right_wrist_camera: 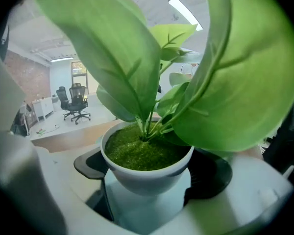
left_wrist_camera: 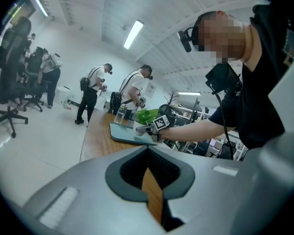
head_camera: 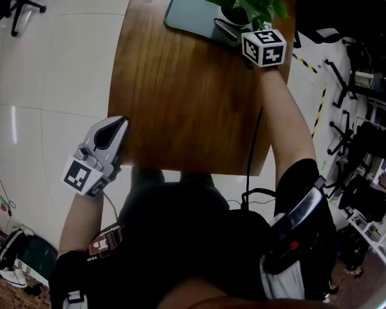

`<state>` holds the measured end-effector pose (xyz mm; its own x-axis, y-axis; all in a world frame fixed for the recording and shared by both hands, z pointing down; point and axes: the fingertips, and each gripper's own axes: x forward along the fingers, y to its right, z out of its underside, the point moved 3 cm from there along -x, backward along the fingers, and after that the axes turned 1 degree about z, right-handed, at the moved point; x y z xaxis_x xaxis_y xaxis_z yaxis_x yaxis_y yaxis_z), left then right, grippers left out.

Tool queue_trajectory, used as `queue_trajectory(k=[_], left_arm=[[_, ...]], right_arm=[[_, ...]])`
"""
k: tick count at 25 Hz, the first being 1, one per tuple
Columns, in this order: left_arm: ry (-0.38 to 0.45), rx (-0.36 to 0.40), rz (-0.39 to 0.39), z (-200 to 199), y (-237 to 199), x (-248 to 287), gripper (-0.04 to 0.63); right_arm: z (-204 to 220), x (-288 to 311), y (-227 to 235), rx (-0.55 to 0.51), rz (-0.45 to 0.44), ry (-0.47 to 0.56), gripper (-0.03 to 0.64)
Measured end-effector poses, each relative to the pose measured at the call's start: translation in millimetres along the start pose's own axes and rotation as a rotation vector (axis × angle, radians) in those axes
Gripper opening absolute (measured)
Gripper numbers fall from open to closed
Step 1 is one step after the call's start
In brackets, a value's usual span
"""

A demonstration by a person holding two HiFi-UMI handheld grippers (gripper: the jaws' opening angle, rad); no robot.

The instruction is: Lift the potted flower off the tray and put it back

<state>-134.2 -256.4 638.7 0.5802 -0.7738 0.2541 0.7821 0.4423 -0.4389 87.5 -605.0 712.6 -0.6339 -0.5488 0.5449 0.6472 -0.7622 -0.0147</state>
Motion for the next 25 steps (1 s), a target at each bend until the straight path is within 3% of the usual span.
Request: queue_trajectory(k=[4, 11, 16, 22, 25], left_arm=[[-0.003, -0.023, -0.005, 3, -7, 3, 0.002], [-0.018, -0.038, -0.01, 5, -11, 2, 0.002], [0.019, -0.024, -0.02, -1, -11, 2, 0.002], [0.023, -0.006, -0.011, -8, 8, -5, 0.002], [0.037, 0.021, -0.002, -20, 25, -12, 0.002]], right_arm=[[11, 22, 10, -0.023, 0.022, -0.049, 0.489], [26, 26, 22, 0.082, 0.046, -0.012, 0.499], [22, 19, 20, 0.078, 0.03, -0.049, 0.549], [47, -39, 0, 0.169, 0.023, -0.044, 0.549], [59, -93, -26, 0.189, -0.021, -0.03, 0.515]])
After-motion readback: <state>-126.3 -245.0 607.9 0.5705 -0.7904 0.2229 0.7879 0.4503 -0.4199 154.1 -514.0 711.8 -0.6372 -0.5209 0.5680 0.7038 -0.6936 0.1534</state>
